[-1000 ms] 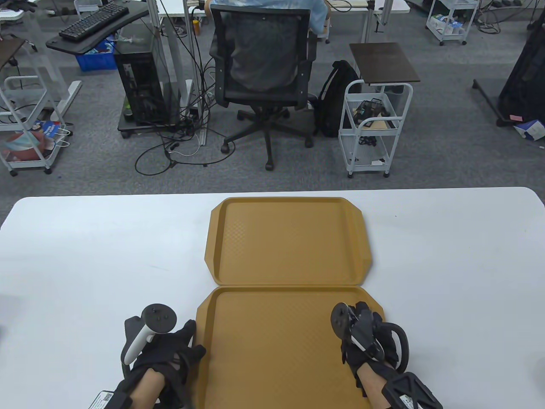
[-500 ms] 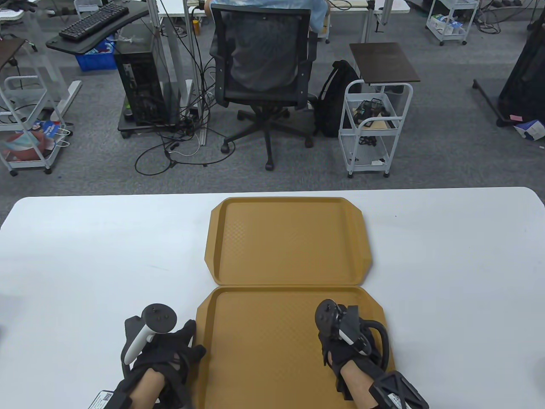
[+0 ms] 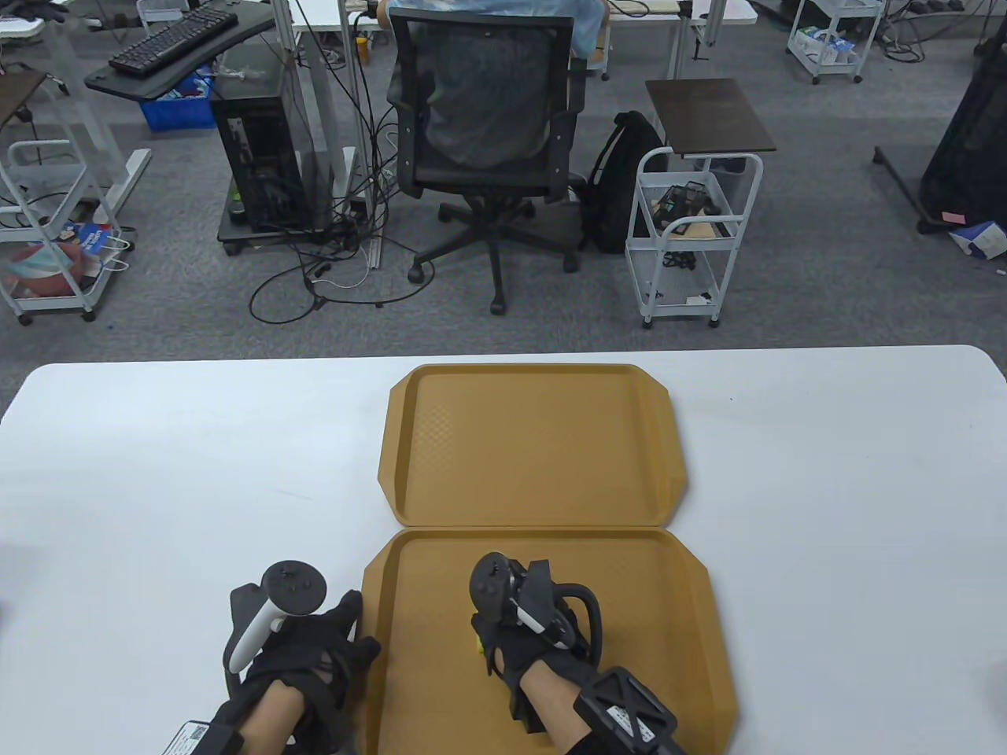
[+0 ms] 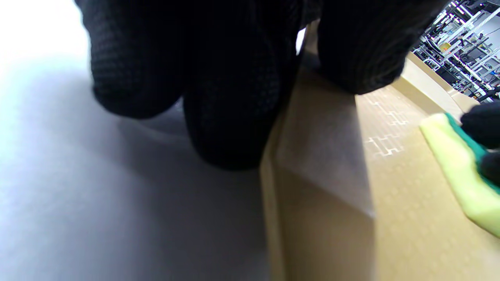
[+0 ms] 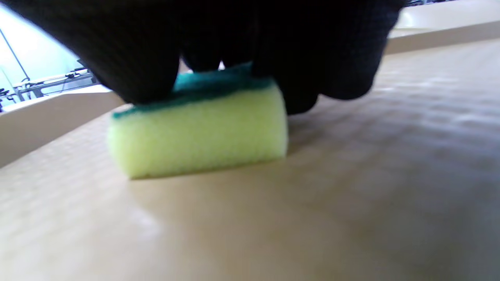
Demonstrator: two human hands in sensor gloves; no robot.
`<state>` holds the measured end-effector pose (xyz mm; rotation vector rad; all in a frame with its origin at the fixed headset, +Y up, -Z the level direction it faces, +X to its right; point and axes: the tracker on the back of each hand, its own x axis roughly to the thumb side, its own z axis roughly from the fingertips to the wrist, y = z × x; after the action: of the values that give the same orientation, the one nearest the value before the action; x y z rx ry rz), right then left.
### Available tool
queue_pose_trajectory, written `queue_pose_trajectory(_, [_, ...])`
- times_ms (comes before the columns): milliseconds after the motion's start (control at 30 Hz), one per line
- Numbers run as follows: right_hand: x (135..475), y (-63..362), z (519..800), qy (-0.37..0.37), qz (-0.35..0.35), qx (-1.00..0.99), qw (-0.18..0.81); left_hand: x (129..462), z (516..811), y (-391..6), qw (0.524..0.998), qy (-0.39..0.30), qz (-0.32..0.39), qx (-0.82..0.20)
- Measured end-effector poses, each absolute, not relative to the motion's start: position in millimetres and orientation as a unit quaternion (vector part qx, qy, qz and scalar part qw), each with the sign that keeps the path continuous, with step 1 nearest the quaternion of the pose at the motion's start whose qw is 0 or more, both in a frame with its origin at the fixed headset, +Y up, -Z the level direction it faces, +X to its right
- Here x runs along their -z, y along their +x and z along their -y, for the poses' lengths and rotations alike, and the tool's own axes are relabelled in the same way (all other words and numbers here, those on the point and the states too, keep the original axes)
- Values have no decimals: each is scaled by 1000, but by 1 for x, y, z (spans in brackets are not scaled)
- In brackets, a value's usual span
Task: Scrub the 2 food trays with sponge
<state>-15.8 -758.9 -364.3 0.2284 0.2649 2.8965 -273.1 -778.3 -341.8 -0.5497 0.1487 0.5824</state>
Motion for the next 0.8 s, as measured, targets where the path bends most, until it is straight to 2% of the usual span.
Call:
queue_pose_trajectory(333, [364, -67, 762, 99, -97, -981, 133, 342, 778, -273, 918, -267, -72, -284])
queue_pose_trajectory(567, [360, -67, 763, 94, -121, -977, 149, 342, 778, -273, 918, -268, -71, -284])
queue_pose_trajectory(800, [333, -70, 762, 122, -157, -970, 137, 342, 778, -273, 919, -268, -71, -282])
